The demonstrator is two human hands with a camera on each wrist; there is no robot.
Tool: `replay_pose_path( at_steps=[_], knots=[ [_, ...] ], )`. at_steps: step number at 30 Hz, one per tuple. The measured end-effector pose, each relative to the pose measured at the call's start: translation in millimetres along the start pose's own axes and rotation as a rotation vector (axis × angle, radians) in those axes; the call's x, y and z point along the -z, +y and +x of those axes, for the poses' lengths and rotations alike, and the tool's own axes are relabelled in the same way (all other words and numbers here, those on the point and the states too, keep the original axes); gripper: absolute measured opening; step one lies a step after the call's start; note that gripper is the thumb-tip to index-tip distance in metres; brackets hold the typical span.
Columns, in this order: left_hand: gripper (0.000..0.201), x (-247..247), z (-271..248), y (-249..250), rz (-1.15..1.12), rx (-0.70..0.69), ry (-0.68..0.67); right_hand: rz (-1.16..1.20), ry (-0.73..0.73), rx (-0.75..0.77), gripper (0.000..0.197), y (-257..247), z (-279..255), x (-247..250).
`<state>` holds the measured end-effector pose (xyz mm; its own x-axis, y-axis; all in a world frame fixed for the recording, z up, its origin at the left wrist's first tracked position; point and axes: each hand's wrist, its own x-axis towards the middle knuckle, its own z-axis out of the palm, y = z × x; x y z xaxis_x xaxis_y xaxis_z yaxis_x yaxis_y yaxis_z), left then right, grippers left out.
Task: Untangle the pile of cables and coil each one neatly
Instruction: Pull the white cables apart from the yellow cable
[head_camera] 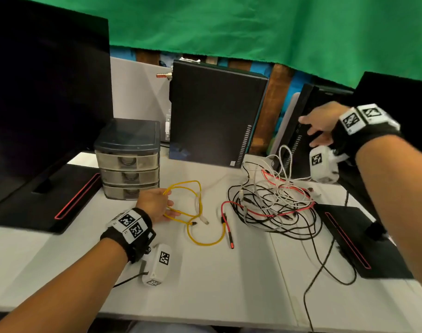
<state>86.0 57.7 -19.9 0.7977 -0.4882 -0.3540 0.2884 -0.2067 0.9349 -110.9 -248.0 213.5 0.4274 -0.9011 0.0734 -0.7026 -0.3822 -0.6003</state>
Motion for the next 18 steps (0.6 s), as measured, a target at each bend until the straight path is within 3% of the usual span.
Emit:
replay_pose_path(
  at_steps=[3,6,8,12,18],
  knots=[
    [0.024,0.2,-0.8,1.2,0.000,-0.022,-0.009,-0.418,-0.083,0.143,0.038,-4.2,-32.3,-76.7],
    [0.022,0.4,-1.1,0.5,-0.014,-0.025,-0.007,-0.357,-0.327,0.335,0.034,-21.2,-82.5,-152.4],
    [0.021,0.2,-2.3,-0.7,-0.020,-0.032,-0.005,-0.361,-0.440,0.327,0.033,-21.5,-107.5,-198.8],
    [0.023,-1.2,-5.6,0.3,-0.038,-0.077,-0.011,-0.422,-0.379,0.263,0.040,-16.8,-126.9,-240.9],
    [0.025,-5.4,-10.6,8.1,-0.042,-0.141,-0.032,-0.497,-0.313,0.300,0.024,-24.0,-138.6,-241.8]
  ],
)
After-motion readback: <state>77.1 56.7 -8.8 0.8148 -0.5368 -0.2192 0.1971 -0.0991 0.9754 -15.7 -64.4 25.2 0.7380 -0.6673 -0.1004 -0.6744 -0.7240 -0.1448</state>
